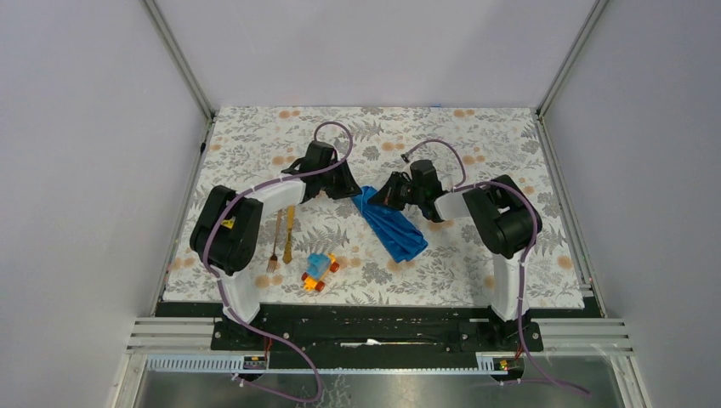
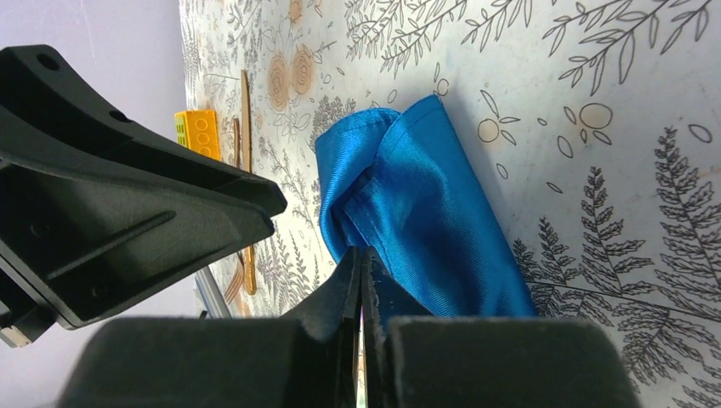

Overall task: Fold the napkin into a case and place the utensils inside
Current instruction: Stuff the top corner of the smaller-rectangle-folded napkin at the center of the board, then pick up the smaller rectangle-folded napkin from the center of the board.

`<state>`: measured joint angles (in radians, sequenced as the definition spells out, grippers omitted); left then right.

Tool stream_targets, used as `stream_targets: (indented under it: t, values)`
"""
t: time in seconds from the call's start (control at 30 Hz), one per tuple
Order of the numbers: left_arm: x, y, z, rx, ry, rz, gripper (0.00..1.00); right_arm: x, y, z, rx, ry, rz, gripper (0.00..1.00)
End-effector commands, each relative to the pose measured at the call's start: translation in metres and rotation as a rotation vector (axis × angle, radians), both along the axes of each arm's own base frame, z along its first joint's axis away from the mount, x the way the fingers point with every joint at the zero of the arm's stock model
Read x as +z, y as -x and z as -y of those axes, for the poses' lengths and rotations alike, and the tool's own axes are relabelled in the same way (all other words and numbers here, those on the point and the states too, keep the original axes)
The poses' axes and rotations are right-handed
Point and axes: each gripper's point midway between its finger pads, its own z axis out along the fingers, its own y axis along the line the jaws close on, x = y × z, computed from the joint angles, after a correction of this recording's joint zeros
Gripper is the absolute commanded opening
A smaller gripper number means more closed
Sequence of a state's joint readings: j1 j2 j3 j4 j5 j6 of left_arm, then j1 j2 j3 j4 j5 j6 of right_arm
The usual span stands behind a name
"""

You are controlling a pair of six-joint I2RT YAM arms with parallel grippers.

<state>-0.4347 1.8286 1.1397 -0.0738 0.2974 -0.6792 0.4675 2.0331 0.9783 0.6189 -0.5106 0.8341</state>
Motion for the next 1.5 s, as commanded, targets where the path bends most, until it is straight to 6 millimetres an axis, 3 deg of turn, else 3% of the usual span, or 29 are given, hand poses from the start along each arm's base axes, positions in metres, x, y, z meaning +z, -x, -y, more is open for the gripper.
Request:
stream_targets:
  t: [0.0, 0.27, 0.53, 0.67, 0.73, 0.8, 0.9, 1.03, 1.2, 1.33, 1.47]
  values:
    - [0.0, -0.012, 0.004, 0.003, 0.002, 0.023, 0.27, 0.0, 0.002, -0.015, 0.042, -0.029, 0.018, 0.0]
    - [-0.013, -0.006, 0.018, -0.019, 0.015, 0.0, 0.25, -0.01, -0.003, -0.039, 0.061, -0.066, 0.001, 0.0]
    - [-0.04, 0.004, 0.021, -0.027, 0.011, -0.066, 0.25, -0.009, -0.004, -0.031, 0.02, -0.047, 0.0, 0.0]
    - [-0.051, 0.005, 0.014, -0.005, 0.0, -0.073, 0.24, 0.01, 0.007, -0.024, 0.073, -0.005, 0.008, 0.0]
    - [-0.057, 0.006, 0.01, -0.003, -0.002, -0.082, 0.23, 0.028, 0.016, -0.019, 0.128, 0.042, 0.041, 0.02]
    - [-0.062, 0.007, 0.007, -0.006, -0.006, -0.088, 0.22, 0.043, 0.027, -0.012, 0.187, 0.086, 0.102, 0.13]
    - [-0.068, 0.008, 0.004, -0.008, -0.016, -0.098, 0.22, 0.054, 0.045, 0.005, 0.281, 0.193, 0.163, 0.44]
    - [-0.072, 0.007, 0.002, -0.01, -0.022, -0.108, 0.21, 0.053, 0.067, 0.023, 0.401, 0.384, 0.316, 0.74]
    - [-0.07, 0.006, 0.005, -0.019, -0.005, -0.118, 0.21, 0.049, 0.068, 0.039, 0.414, 0.624, 0.477, 0.9]
    - [-0.07, 0.007, 0.006, -0.029, -0.003, -0.122, 0.21, 0.037, 0.054, 0.054, 0.404, 0.768, 0.487, 0.94]
    - [-0.07, 0.008, 0.007, -0.029, 0.003, -0.123, 0.21, 0.019, 0.06, 0.048, 0.456, 0.879, 0.491, 0.96]
